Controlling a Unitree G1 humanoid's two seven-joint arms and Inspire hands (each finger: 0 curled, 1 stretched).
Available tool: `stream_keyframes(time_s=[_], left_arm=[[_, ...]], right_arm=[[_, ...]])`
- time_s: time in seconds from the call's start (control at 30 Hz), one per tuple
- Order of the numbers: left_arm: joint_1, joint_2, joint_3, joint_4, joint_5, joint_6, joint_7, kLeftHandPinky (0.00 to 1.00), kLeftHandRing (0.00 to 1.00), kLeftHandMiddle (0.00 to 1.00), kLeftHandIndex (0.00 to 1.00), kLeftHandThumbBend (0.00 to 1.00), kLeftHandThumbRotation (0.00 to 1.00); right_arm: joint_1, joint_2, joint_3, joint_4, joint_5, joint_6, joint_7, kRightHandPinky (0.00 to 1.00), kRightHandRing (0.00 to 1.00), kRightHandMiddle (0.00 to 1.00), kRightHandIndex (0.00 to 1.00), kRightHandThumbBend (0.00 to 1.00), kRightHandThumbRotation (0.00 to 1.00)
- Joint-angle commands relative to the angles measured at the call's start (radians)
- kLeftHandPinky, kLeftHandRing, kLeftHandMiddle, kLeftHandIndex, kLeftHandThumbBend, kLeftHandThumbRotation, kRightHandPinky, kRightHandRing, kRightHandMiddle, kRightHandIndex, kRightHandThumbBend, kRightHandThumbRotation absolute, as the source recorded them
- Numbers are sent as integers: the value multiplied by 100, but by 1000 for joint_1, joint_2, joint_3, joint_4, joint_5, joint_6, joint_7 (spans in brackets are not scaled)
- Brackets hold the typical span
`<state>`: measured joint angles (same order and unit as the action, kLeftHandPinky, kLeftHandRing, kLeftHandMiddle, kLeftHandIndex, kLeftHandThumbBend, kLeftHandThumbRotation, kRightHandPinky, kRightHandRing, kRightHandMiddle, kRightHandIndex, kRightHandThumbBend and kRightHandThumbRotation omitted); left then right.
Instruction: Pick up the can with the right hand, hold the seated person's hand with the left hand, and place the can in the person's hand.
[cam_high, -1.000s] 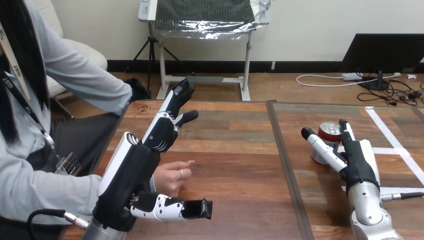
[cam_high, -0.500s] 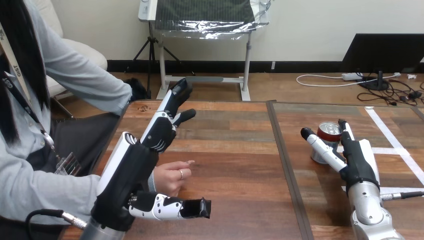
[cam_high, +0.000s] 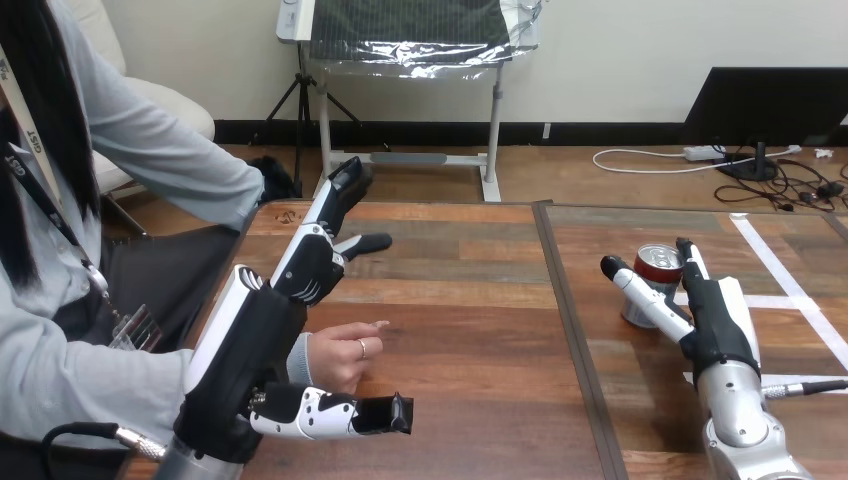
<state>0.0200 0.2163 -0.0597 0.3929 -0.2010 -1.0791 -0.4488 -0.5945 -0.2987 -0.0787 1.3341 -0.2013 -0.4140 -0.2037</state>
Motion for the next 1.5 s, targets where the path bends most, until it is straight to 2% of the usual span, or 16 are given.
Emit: stream_keyframes(time_s=[0.0,0.57,0.67,0.9,1.0,1.03,1.17,1.3,1.47], left_arm=[[-66,-5,7,2,-6,-19,0,83,100,100,100,100,49],[-59,3,2,-11,-18,-2,-15,85,100,100,100,100,50],[-58,2,6,-9,-13,-4,-13,85,100,100,100,100,50],[-58,3,11,-5,-9,-13,-12,85,100,100,100,100,51],[-59,6,7,-4,-17,-14,-19,85,100,100,100,100,51],[-60,6,6,-3,-18,-14,-21,85,100,100,100,100,51],[-59,8,5,-3,-24,-13,-26,86,100,100,100,100,51],[-59,8,-3,-5,-48,-8,-43,87,100,100,100,100,50],[-62,5,-6,-1,-68,-10,-62,88,100,100,100,100,49]], right_arm=[[-116,-36,3,-24,-3,10,-10,96,100,100,100,100,70],[-136,-40,8,-17,-16,9,-51,91,100,100,100,100,60],[-136,-36,-1,-17,-5,1,-53,91,99,100,100,100,57],[-136,-22,-54,-16,55,-29,-31,86,92,96,99,100,39],[-135,-18,-62,-16,67,-36,-36,81,88,92,96,100,31],[-135,-17,-64,-16,71,-39,-36,78,84,88,93,100,24],[-134,-12,-75,-17,83,-51,-38,72,79,83,87,100,14],[-132,-8,-75,-18,81,-66,-68,64,71,76,79,100,5],[-130,-4,-80,-18,89,-81,-80,57,64,70,73,100,2]])
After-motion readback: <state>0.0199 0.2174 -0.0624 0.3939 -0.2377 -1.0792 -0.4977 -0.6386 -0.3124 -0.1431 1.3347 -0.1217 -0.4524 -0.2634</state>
